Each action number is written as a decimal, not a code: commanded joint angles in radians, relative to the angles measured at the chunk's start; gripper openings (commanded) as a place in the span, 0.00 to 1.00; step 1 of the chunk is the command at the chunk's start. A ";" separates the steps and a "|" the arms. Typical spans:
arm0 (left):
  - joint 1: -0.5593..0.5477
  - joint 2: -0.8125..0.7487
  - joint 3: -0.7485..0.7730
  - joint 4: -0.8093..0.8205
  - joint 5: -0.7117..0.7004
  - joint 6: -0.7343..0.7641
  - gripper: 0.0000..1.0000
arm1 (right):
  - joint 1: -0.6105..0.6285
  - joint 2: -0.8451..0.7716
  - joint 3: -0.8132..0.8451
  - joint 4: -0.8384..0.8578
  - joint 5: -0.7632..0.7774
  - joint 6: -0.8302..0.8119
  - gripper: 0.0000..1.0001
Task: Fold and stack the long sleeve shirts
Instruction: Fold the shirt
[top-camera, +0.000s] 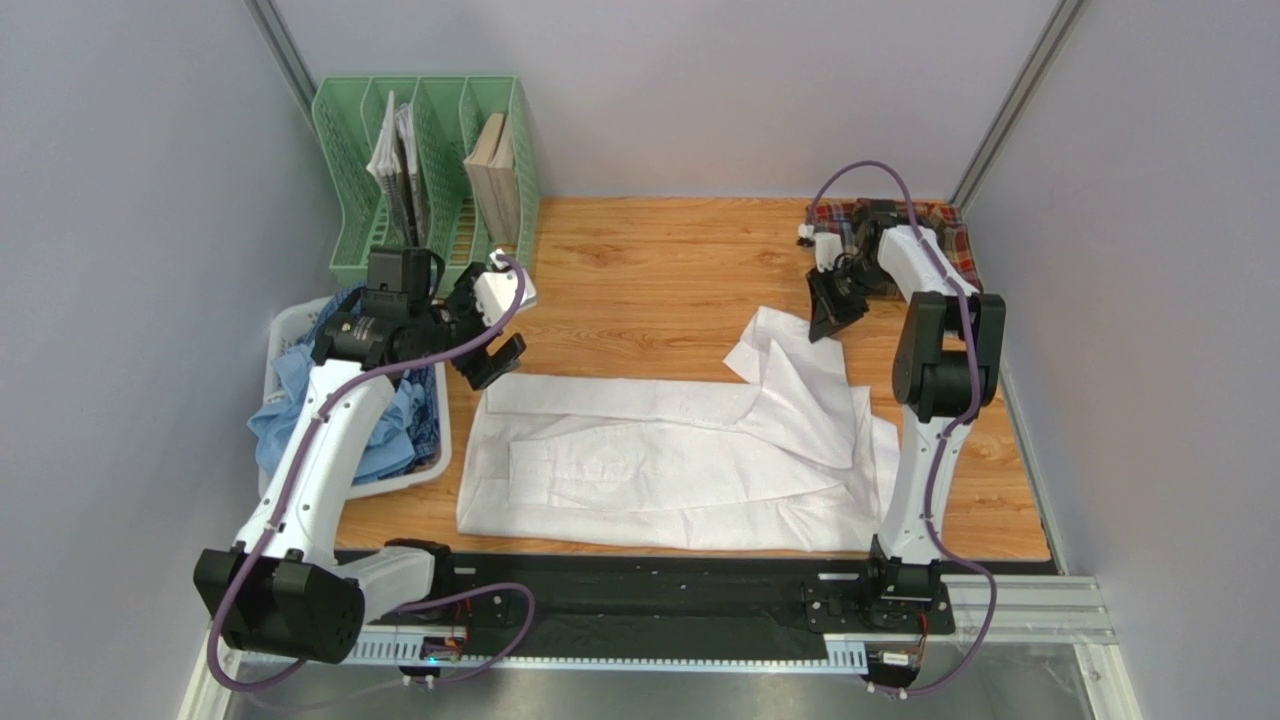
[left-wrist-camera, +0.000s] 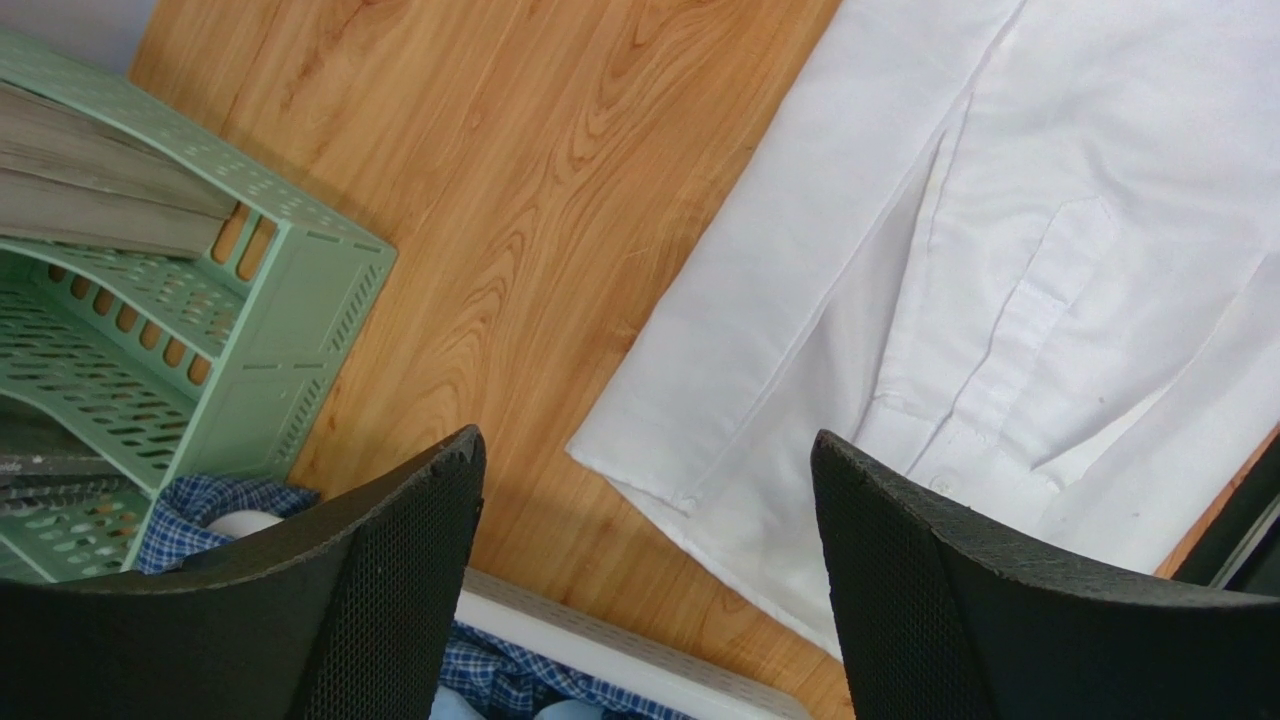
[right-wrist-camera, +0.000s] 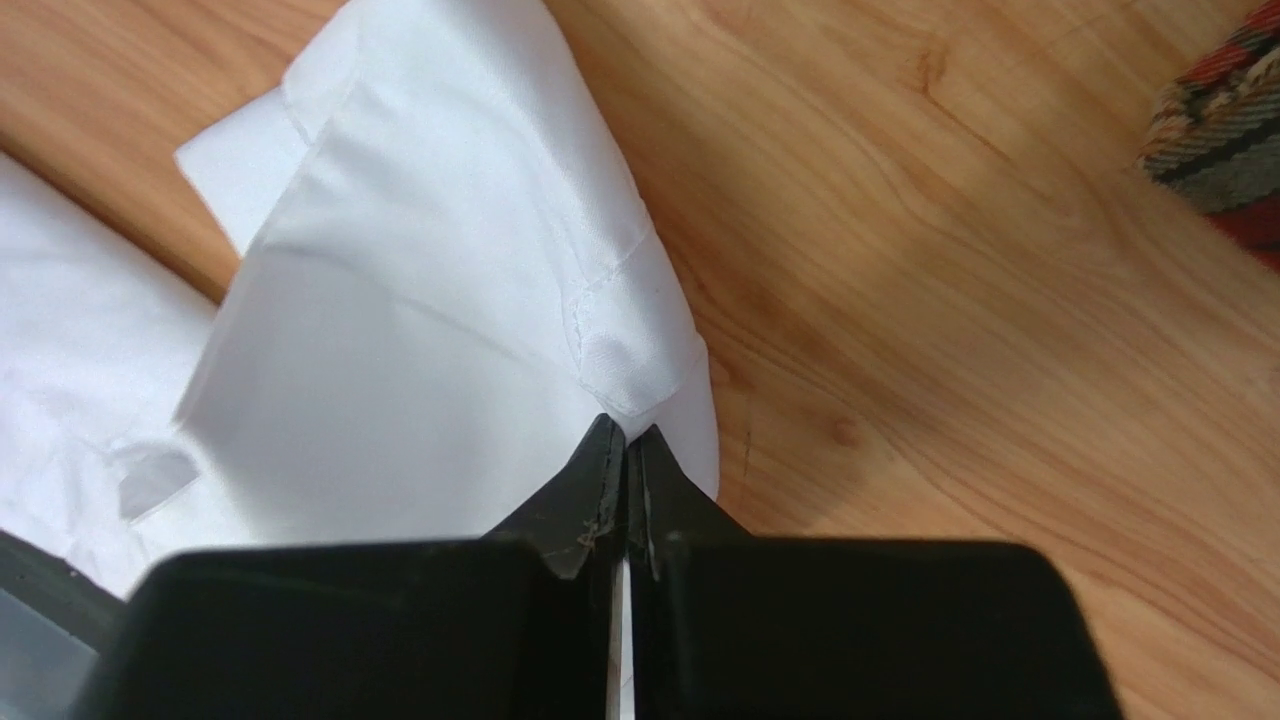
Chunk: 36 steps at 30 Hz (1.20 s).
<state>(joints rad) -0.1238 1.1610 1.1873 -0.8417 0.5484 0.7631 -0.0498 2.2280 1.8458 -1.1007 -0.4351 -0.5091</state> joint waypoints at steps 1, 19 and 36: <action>0.003 -0.012 0.029 0.016 0.014 -0.044 0.84 | -0.001 -0.169 0.050 -0.076 -0.085 -0.034 0.00; 0.000 0.143 -0.008 0.136 0.048 -0.188 0.78 | 0.090 -0.162 0.142 0.007 0.022 0.135 0.15; -0.321 0.227 -0.084 0.229 0.076 -0.232 0.74 | -0.096 -0.875 -0.779 -0.357 -0.016 -0.335 0.53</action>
<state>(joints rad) -0.4175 1.3605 1.1091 -0.6846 0.5945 0.5896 -0.1841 1.3655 1.2381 -1.3304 -0.4801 -0.7391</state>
